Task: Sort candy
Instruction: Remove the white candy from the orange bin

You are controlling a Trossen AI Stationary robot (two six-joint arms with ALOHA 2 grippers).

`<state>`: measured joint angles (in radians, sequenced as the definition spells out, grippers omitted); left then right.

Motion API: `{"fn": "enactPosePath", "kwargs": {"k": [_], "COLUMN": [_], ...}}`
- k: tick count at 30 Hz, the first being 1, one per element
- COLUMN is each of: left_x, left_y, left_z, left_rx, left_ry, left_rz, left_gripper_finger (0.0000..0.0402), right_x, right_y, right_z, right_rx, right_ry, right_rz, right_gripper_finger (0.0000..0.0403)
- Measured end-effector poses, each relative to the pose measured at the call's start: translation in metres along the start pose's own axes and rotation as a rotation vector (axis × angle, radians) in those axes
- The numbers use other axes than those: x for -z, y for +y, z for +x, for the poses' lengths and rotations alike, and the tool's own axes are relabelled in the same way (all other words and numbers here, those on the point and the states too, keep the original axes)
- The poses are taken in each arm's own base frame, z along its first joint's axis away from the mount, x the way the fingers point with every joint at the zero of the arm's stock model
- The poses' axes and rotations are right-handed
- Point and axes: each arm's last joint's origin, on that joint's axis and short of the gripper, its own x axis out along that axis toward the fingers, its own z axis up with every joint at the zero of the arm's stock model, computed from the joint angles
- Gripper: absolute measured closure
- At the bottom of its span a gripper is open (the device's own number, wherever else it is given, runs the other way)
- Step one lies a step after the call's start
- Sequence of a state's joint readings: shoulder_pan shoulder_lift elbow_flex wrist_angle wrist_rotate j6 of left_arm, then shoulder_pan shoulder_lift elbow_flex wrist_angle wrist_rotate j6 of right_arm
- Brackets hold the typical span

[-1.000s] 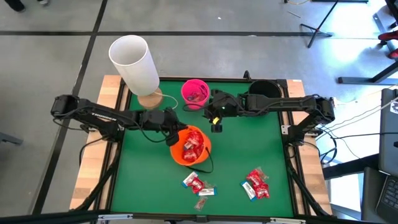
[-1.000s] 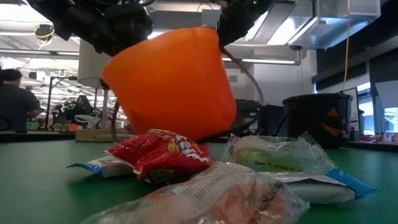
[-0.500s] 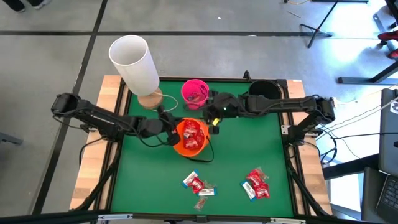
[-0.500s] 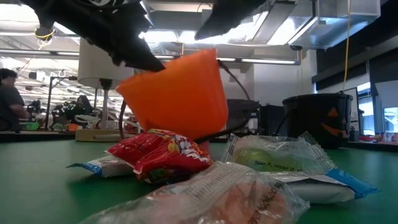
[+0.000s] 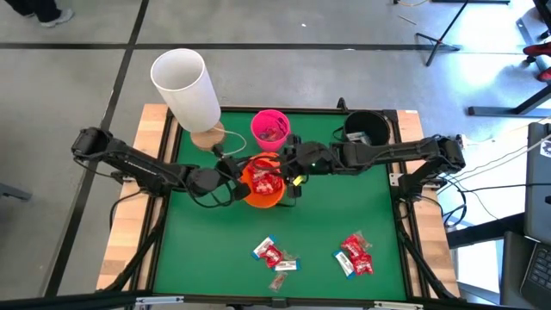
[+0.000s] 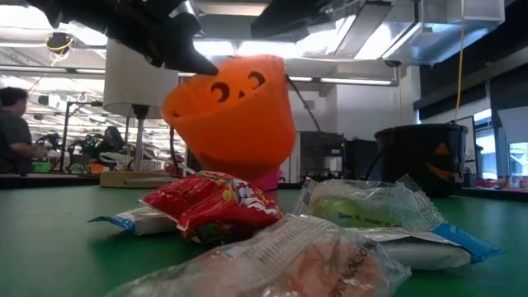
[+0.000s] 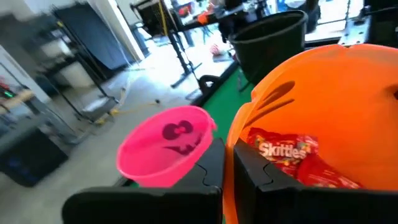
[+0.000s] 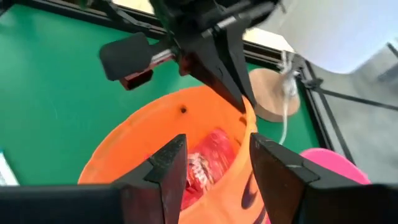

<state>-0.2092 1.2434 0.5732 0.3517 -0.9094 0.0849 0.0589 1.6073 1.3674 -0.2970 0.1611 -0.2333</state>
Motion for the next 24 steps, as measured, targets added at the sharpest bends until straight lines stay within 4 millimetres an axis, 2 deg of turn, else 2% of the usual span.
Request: {"fn": "enactPosePath", "kwargs": {"k": [7,19,24], "left_x": [-0.012,-0.037,-0.046], "left_y": [0.001,0.01,0.015], "left_z": [-0.004,-0.01,-0.013], "left_rx": [-0.075,-0.183,-0.225], "left_ry": [-0.078,-0.215,-0.267], "left_rz": [0.075,0.205,0.256], "left_gripper_finger": [0.0401,0.0401,0.0401], "right_x": [0.003,-0.001,-0.013], "right_y": [-0.003,-0.008,-0.013], "right_z": [0.0,-0.002,-0.009], "right_rx": [0.132,0.244,0.304], "right_ry": [0.052,0.056,0.049], "right_rz": [-0.011,-0.014,-0.043], "right_gripper_finger": [0.023,0.023,0.023]}}
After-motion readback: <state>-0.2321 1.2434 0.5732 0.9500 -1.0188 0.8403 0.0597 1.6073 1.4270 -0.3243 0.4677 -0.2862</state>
